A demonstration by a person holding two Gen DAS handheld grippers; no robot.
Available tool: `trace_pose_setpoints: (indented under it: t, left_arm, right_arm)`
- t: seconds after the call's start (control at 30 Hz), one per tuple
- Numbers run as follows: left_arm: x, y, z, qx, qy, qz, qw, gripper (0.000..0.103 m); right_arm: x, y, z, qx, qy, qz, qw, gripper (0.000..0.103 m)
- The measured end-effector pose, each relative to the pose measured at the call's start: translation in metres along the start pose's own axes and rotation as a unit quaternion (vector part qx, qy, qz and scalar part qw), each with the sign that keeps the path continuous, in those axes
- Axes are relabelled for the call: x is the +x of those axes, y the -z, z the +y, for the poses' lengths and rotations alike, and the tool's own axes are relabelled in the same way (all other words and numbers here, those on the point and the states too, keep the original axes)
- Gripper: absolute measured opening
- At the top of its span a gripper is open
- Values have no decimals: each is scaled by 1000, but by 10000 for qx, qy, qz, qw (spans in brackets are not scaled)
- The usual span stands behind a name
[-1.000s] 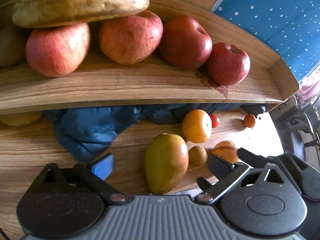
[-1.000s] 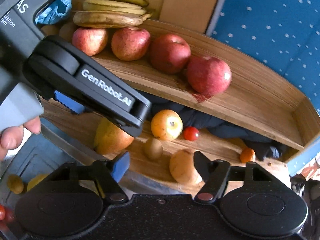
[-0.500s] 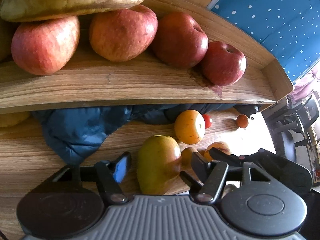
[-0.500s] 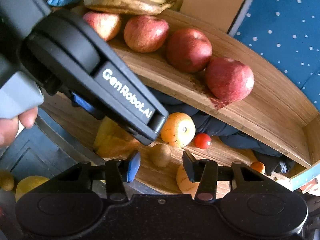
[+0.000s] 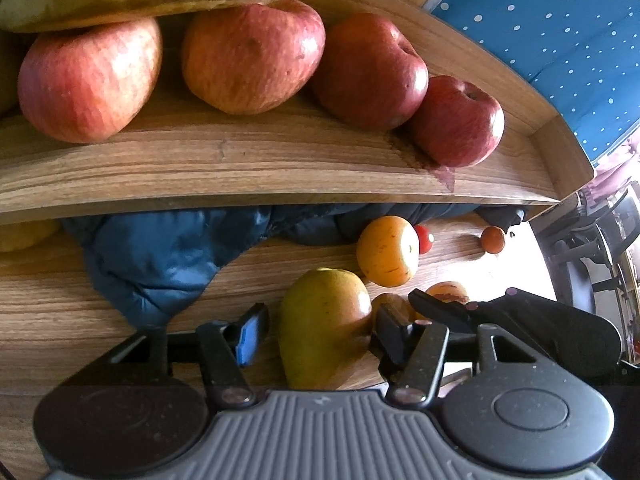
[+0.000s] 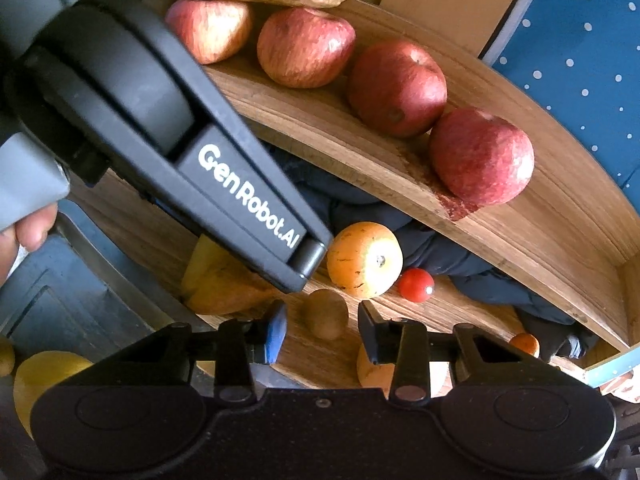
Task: Organize fruits
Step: 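Close the left tool on the mango while the right tool grasps the small brown kiwi, then carry the mango and small kiwi onto the tray and open both tools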
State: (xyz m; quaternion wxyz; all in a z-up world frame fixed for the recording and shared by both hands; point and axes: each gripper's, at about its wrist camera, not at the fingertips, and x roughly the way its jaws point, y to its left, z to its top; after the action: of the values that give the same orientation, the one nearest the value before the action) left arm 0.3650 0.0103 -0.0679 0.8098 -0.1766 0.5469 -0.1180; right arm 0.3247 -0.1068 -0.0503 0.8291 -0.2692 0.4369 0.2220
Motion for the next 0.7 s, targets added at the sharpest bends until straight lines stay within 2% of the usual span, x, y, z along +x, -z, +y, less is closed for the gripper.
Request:
trace_pose_setpoints:
  t: [0.2, 0.4, 0.7]
  left_arm:
    - [2, -1, -2, -13, 27, 27, 10000, 56]
    - [3, 0, -2, -33, 34, 30, 10000, 55]
    - [-1, 3, -6, -51, -78, -60, 9999, 55]
  right_arm:
    - [6, -1, -1, 1, -39, 93, 9999, 36]
    - [9, -3, -3, -14, -55, 98, 9999, 28]
    - [2, 1, -4, 33, -78, -9, 10000, 28]
